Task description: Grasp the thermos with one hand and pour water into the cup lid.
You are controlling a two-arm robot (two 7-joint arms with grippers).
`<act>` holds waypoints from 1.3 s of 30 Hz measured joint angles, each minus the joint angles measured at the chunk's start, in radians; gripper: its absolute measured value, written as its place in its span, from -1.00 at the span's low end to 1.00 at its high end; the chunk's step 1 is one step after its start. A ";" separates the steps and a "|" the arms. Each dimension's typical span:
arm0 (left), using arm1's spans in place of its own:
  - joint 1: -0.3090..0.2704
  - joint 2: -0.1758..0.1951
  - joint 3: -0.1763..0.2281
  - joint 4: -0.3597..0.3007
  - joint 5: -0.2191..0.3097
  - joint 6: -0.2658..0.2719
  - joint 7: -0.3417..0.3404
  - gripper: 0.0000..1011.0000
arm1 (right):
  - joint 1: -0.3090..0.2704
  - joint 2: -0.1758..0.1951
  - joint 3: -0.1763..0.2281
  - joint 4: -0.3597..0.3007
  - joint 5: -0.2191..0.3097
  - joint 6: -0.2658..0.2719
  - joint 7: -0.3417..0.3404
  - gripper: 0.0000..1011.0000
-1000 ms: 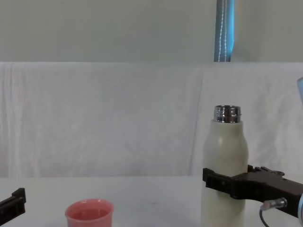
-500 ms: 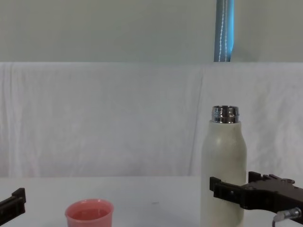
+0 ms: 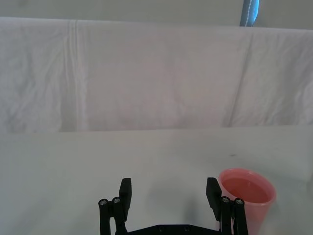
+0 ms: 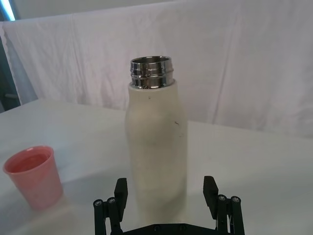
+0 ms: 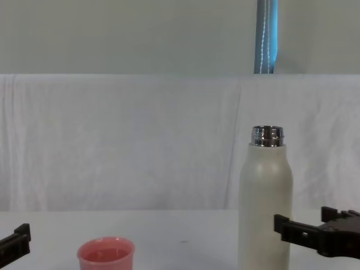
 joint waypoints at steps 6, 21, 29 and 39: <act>0.000 0.000 0.000 0.000 0.000 0.000 0.000 0.98 | -0.043 0.019 0.020 -0.041 0.004 -0.006 -0.014 0.98; 0.000 0.000 0.000 0.000 0.000 0.000 0.000 0.98 | -0.138 -0.013 0.066 -0.080 0.022 -0.140 -0.034 0.98; 0.000 0.000 0.000 0.000 0.000 0.000 0.000 0.98 | -0.139 0.001 0.052 -0.074 0.035 -0.173 0.011 0.98; 0.000 0.000 0.000 0.000 0.000 0.000 0.000 0.98 | -0.140 0.018 0.022 -0.034 -0.057 -0.257 0.007 0.98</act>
